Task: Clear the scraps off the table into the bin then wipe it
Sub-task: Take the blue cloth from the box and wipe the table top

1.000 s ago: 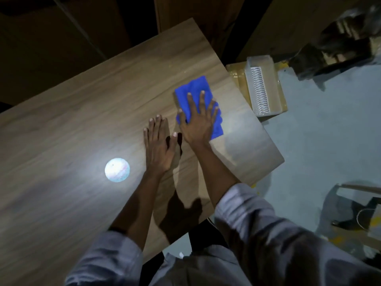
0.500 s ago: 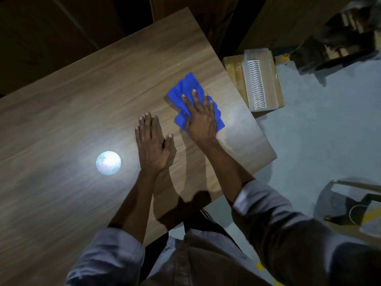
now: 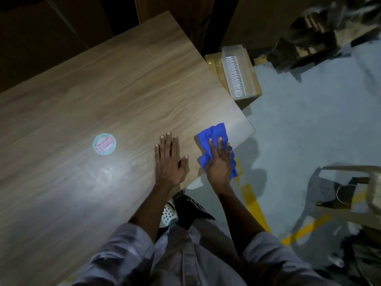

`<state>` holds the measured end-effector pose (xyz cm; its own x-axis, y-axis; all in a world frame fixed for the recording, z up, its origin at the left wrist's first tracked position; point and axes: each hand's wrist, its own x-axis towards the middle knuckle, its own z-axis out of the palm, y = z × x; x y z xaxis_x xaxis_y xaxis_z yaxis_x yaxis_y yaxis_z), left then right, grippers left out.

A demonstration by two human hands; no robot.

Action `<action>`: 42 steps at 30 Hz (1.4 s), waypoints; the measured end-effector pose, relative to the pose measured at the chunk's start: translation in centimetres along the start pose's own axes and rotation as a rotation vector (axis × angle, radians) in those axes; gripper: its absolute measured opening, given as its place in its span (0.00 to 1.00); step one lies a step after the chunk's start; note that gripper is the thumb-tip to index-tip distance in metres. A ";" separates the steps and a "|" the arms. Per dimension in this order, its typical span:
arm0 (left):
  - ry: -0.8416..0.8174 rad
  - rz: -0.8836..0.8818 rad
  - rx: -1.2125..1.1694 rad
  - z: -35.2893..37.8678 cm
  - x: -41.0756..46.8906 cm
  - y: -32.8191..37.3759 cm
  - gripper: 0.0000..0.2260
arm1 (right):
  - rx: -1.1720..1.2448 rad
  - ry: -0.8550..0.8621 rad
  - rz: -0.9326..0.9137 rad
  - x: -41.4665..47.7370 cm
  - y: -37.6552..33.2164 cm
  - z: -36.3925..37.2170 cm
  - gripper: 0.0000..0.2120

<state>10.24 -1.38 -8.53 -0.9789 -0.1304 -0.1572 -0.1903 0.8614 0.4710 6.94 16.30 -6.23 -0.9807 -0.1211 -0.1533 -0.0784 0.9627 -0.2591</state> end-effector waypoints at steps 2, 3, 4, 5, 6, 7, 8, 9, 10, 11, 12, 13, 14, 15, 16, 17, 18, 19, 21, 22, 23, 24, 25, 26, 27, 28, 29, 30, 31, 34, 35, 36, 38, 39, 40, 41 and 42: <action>-0.032 0.019 -0.006 -0.2 -2.0 -0.1 0.34 | 0.076 0.074 -0.028 -2.2 0.1 -0.2 0.30; -0.063 0.006 -0.018 -0.7 -2.7 0.3 0.34 | 0.162 0.049 0.008 -3.0 -0.2 -0.8 0.30; -0.094 -0.021 -0.046 -0.9 -3.2 0.5 0.33 | 0.270 -0.039 0.061 -3.6 -0.3 -1.0 0.30; -0.122 -0.057 -0.102 -1.3 -3.5 1.0 0.31 | 0.389 -0.137 0.116 -4.2 -0.6 -1.6 0.29; -0.153 -0.105 -0.214 -2.0 -3.7 1.7 0.27 | 0.558 -0.207 0.188 -4.8 -0.9 -2.4 0.26; -0.162 -0.171 -0.383 -2.8 -3.6 2.5 0.25 | 0.794 -0.257 0.289 -5.5 -1.5 -3.4 0.23; -0.153 -0.264 -0.600 -3.9 -3.7 3.4 0.24 | 1.096 -0.291 0.397 -6.1 -2.2 -4.6 0.20; -0.160 -0.380 -0.842 -5.0 -3.8 4.3 0.24 | 1.392 -0.354 0.491 -6.9 -2.7 -5.7 0.18; -0.188 -0.482 -1.057 -6.3 -4.1 5.3 0.25 | 1.644 -0.430 0.555 -7.7 -3.1 -6.7 0.17; -0.246 -0.535 -1.257 -7.4 -4.3 6.1 0.27 | 1.806 -0.507 0.591 -8.4 -3.2 -7.7 0.19; -0.317 -0.564 -1.415 -8.4 -4.6 6.6 0.25 | 1.905 -0.562 0.599 -8.9 -3.3 -8.5 0.21; -0.394 -0.607 -1.521 -9.6 -5.1 7.3 0.21 | 1.965 -0.600 0.583 -9.4 -3.3 -9.4 0.24; -0.496 -0.630 -1.589 -10.6 -5.6 7.9 0.18 | 2.022 -0.627 0.571 -9.7 -3.1 -9.8 0.26; -0.579 -0.628 -1.637 -11.3 -5.9 8.3 0.16 | 2.051 -0.621 0.556 -10.0 -2.9 -10.5 0.27; -0.636 -0.607 -1.638 -11.7 -6.1 8.8 0.15 | 2.059 -0.614 0.522 -10.3 -2.8 -11.0 0.29; -0.664 -0.598 -1.613 -11.8 -6.2 9.3 0.14 | 2.055 -0.595 0.502 -10.5 -2.5 -11.5 0.31; -0.675 -0.591 -1.595 -11.9 -6.1 9.8 0.13 | 2.053 -0.587 0.463 -10.7 -2.1 -11.9 0.32; -0.664 -0.591 -1.596 -11.8 -5.7 10.4 0.11 | 2.045 -0.567 0.430 -10.9 -1.7 -12.4 0.32; -0.563 -0.595 -1.595 -11.0 -4.5 11.5 0.13 | 2.030 -0.534 0.385 -11.0 -0.8 -13.4 0.26; -0.506 -0.595 -1.599 -10.7 -3.8 12.1 0.17 | 2.021 -0.521 0.375 -10.9 -0.4 -13.9 0.23; -0.440 -0.599 -1.612 -10.3 -3.1 12.5 0.20 | 2.001 -0.502 0.358 -10.8 0.0 -14.1 0.21; -0.370 -0.598 -1.633 -9.9 -2.5 13.1 0.21 | 1.971 -0.474 0.347 -10.5 0.5 -14.2 0.21; -0.301 -0.589 -1.659 -9.4 -1.7 13.4 0.21 | 1.947 -0.444 0.334 -10.0 1.0 -14.1 0.23; -0.238 -0.578 -1.685 -9.1 -0.9 13.9 0.21 | 1.932 -0.411 0.329 -9.3 1.5 -13.9 0.25; -0.187 -0.570 -1.703 -8.7 0.0 14.3 0.22 | 1.926 -0.384 0.328 -8.5 2.0 -13.7 0.28; -0.152 -0.571 -1.712 -8.4 0.9 14.9 0.22 | 1.932 -0.363 0.332 -7.6 2.3 -13.6 0.30; -0.128 -0.576 -1.712 -8.1 1.8 15.3 0.22 | 1.941 -0.335 0.344 -6.5 2.7 -13.5 0.30; -0.114 -0.584 -1.699 -7.8 2.9 15.9 0.21 | 1.961 -0.296 0.368 -5.4 3.0 -13.4 0.29; -0.112 -0.590 -1.687 -7.5 4.0 16.5 0.21 | 1.981 -0.244 0.399 -4.2 3.5 -13.4 0.27; -0.127 -0.616 -1.632 -5.7 8.2 18.3 0.19 | 1.923 -0.092 0.587 0.5 5.4 -13.7 0.22; -0.126 -0.629 -1.597 -5.3 9.7 19.1 0.18 | 1.867 -0.055 0.656 2.3 6.4 -13.8 0.21; -0.125 -0.625 -1.520 -4.9 11.2 20.0 0.17 | 1.811 -0.030 0.706 4.1 7.4 -14.0 0.20; -0.125 -0.560 -1.229 -3.8 14.4 21.4 0.19 | 1.740 -0.007 0.750 7.9 9.4 -14.6 0.18; -0.134 -0.513 -1.052 -3.5 15.9 22.2 0.22 | 1.712 0.002 0.757 9.8 10.3 -14.9 0.17; -0.149 -0.502 -0.899 -3.3 17.4 22.9 0.23 | 1.678 0.007 0.776 11.6 11.2 -15.3 0.15; -0.165 -0.518 -0.796 -3.1 18.7 23.6 0.23 | 1.653 0.007 0.790 13.3 12.0 -15.5 0.14; -0.181 -0.542 -0.734 -2.7 20.2 24.1 0.23 | 1.623 0.004 0.794 15.0 12.9 -15.6 0.14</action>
<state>-14.28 15.38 1.99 -0.7276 -0.2924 -0.6205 -0.6782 0.1707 0.7148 -11.59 30.69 3.01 -0.6938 0.2040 -0.6907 0.5917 -0.3852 -0.7081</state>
